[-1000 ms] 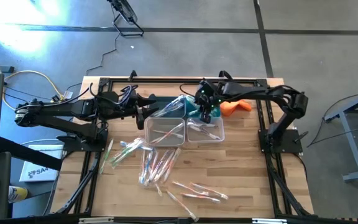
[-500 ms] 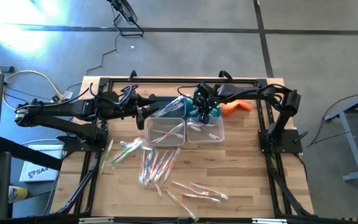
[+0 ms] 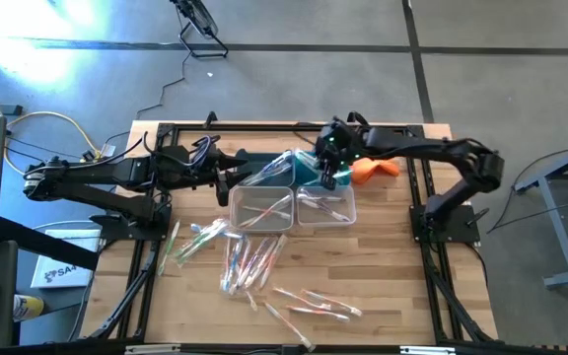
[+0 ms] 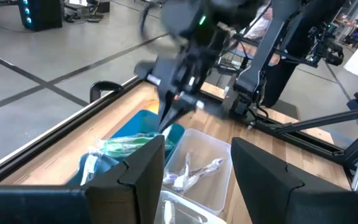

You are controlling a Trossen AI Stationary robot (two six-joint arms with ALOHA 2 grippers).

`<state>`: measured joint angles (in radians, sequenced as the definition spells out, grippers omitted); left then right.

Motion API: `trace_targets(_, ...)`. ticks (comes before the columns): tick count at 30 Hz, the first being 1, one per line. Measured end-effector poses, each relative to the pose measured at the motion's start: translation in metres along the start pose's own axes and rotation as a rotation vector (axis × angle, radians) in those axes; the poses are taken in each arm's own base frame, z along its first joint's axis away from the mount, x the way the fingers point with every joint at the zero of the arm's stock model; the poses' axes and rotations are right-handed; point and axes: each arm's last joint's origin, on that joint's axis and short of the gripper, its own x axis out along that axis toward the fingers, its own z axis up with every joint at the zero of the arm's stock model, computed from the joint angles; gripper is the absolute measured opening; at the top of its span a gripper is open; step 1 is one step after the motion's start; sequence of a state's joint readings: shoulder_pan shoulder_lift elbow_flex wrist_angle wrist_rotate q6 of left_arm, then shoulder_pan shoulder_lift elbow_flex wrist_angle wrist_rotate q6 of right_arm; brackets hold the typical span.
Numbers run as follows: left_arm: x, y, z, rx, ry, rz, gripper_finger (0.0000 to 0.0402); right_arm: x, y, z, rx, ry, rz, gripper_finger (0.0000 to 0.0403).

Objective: Pick & Place Toothbrushes
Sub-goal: Put the orange toothbrush into the gray bin

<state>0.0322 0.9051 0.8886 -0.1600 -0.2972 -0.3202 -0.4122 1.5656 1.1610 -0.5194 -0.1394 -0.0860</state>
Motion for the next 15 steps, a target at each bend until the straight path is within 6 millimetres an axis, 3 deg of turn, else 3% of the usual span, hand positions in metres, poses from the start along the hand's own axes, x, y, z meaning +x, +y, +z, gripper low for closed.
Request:
trace_targets(9,0.0,0.0,0.0,0.0,0.0,0.0,0.0182,-0.074,0.019,0.023,0.04,-0.366,0.067,0.0003)
trace_targets(15,0.0,0.001,-0.002,0.007,0.021,0.007,0.0182,-0.115,0.028,0.026,0.084,-0.537,0.088,0.0003)
